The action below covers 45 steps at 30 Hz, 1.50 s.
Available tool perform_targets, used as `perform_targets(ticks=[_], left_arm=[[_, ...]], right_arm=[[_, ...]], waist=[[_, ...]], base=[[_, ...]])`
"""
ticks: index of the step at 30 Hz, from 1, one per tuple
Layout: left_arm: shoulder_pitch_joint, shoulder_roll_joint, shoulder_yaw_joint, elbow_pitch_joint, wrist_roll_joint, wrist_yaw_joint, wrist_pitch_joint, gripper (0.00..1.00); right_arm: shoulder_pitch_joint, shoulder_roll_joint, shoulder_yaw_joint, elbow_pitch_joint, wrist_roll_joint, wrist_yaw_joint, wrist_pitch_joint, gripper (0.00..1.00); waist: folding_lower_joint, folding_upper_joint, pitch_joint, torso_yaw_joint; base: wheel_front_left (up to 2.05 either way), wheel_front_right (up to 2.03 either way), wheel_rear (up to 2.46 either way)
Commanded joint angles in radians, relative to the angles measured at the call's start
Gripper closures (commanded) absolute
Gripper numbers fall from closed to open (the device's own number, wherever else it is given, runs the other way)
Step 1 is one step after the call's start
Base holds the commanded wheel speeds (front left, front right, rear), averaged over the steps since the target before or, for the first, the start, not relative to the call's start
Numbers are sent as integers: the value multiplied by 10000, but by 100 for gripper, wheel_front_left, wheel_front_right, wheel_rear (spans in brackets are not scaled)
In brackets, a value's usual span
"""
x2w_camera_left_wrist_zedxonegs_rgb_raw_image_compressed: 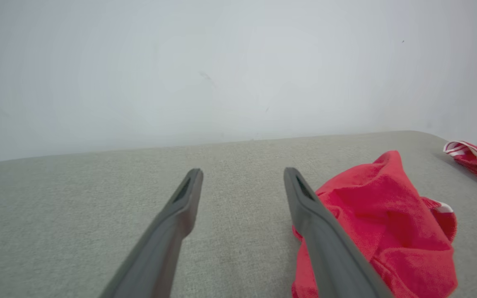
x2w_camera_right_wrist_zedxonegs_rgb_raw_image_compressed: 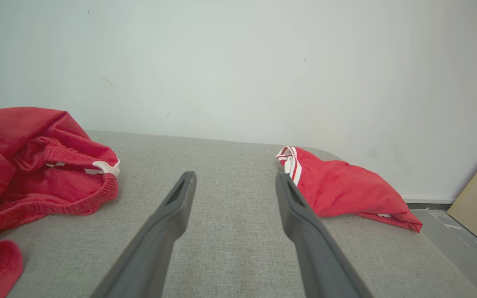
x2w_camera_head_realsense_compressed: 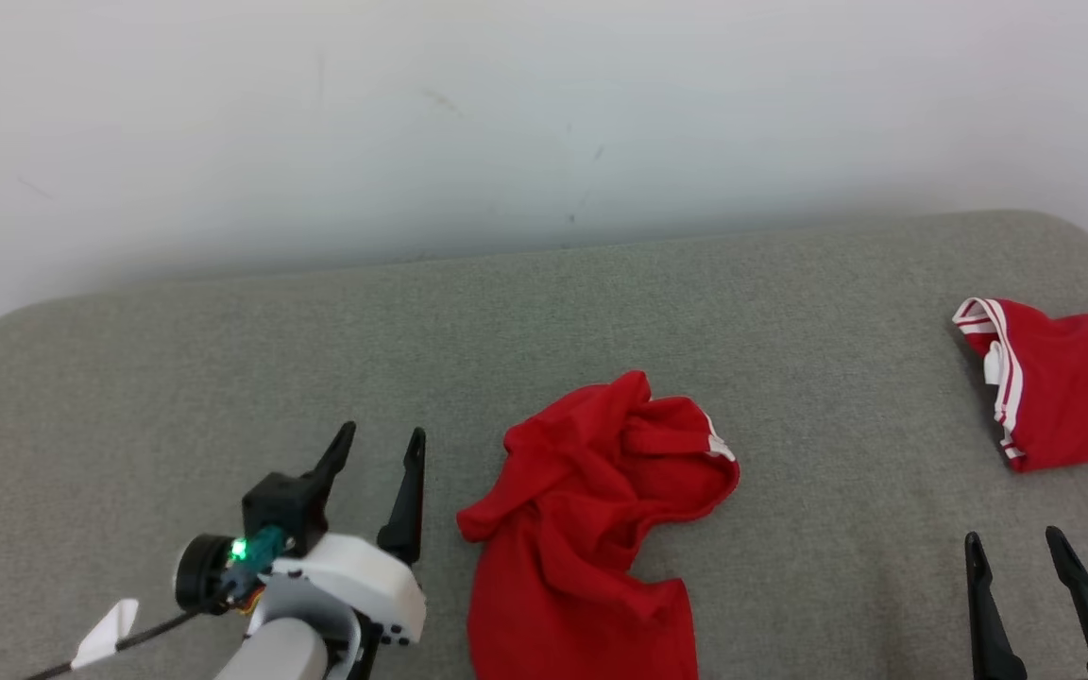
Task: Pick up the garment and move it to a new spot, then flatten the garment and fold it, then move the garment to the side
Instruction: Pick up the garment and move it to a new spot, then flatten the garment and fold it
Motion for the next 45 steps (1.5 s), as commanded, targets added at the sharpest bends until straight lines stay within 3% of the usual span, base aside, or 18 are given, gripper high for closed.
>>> perform_targets(ticks=[1, 5, 11, 23, 37, 45], left_arm=[[728, 211, 365, -772, 535, 210, -7, 0], [2067, 334, 1086, -2101, 1283, 528, -4, 0], [3756, 102, 1916, -3289, 2158, 512, -5, 0], [5530, -579, 3208, -3742, 3055, 4, -6, 0], [5702, -1231, 4017, -3867, 3767, -785, -7, 0], [4293, -1513, 3181, -4251, 4270, -1435, -7, 0]], right_arm=[[95, -15, -117, -56, -94, -22, -24, 0], [150, -13, -305, -79, -160, -22, -24, 0], [362, -19, -409, 18, -219, -22, -24, 0], [569, -18, -215, 408, -115, -22, -24, 0], [539, -18, -162, 485, -131, -22, -24, 0], [218, -17, 37, 411, -151, -22, -24, 0]], waist=[[0, 0, -172, 239], [0, 0, -343, 499], [0, 0, -585, 898], [0, 0, -973, 1044], [0, 0, -921, 1038], [0, 0, -592, 391]], base=[[0, 0, 0], [0, 0, 0], [0, 0, 0], [0, 0, 0], [0, 0, 0], [0, 0, 0]])
